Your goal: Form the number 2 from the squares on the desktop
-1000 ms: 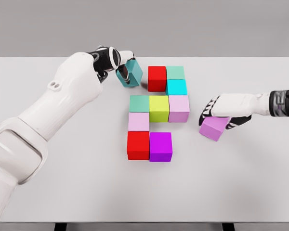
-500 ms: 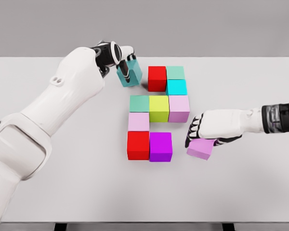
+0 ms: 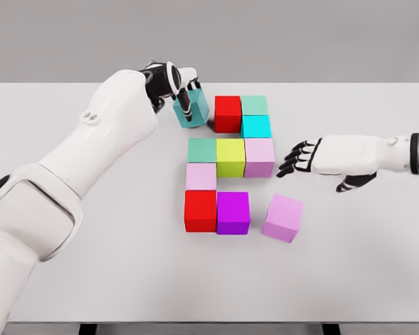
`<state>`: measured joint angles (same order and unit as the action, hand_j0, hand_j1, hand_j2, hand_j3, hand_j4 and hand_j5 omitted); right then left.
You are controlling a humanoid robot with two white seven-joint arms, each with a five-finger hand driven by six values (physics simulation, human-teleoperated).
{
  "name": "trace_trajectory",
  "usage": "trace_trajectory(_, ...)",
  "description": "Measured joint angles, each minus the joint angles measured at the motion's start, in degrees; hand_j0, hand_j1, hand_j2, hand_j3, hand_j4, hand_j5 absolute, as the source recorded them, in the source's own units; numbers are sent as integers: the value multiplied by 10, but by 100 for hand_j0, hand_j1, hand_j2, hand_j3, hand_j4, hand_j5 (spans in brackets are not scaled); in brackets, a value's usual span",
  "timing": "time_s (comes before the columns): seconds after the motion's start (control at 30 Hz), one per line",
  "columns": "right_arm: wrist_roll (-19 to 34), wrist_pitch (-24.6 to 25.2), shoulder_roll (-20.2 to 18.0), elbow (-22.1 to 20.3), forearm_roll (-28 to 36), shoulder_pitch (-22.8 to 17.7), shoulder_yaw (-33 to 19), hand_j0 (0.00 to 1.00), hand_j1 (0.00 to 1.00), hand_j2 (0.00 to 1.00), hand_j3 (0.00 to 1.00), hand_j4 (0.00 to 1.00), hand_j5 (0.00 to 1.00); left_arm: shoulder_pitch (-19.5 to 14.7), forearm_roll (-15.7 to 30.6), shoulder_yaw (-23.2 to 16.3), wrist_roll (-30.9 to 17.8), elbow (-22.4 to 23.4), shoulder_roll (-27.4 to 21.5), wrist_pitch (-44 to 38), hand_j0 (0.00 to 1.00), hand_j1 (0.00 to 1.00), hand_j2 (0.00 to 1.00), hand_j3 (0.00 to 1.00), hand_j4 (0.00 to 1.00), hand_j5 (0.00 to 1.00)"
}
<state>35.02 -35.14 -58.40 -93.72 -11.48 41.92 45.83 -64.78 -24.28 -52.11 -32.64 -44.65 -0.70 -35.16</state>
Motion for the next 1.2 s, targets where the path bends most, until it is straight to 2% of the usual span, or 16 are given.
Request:
trace_trajectory(0.13, 0, 0, -28, 42, 6, -5, -13, 100, 100, 100, 100, 100, 100, -1, 0, 0, 0, 0, 1, 0, 68, 68, 68, 68, 68, 68)
trace_trajectory(0.33, 0, 0, -57, 48, -9, -15, 9, 100, 100, 100, 100, 100, 100, -4, 0, 0, 0, -1, 2, 0, 69, 69, 69, 69, 69, 69)
trace_trajectory(0.53, 0, 0, -67, 20, -59, -14, 40, 100, 100, 100, 100, 100, 100, -5, 0, 0, 0, -1, 5, 0, 73, 73, 73, 73, 73, 73)
trace_trajectory(0.77, 0, 0, -85, -29, -70, -13, 61, 100, 100, 100, 100, 100, 100, -5, 1, 0, -1, -2, 7, 0, 79, 79, 79, 79, 79, 79)
trace_trajectory(1.03, 0, 0, -90, -48, -78, -14, 80, 100, 100, 100, 100, 100, 100, -5, 1, 0, -1, -5, 7, 0, 89, 89, 89, 89, 89, 89)
trace_trajectory(1.2, 0, 0, -74, -50, -80, -15, 82, 100, 100, 100, 100, 100, 100, -5, 2, 0, -1, -5, 7, 0, 90, 90, 90, 90, 90, 90)
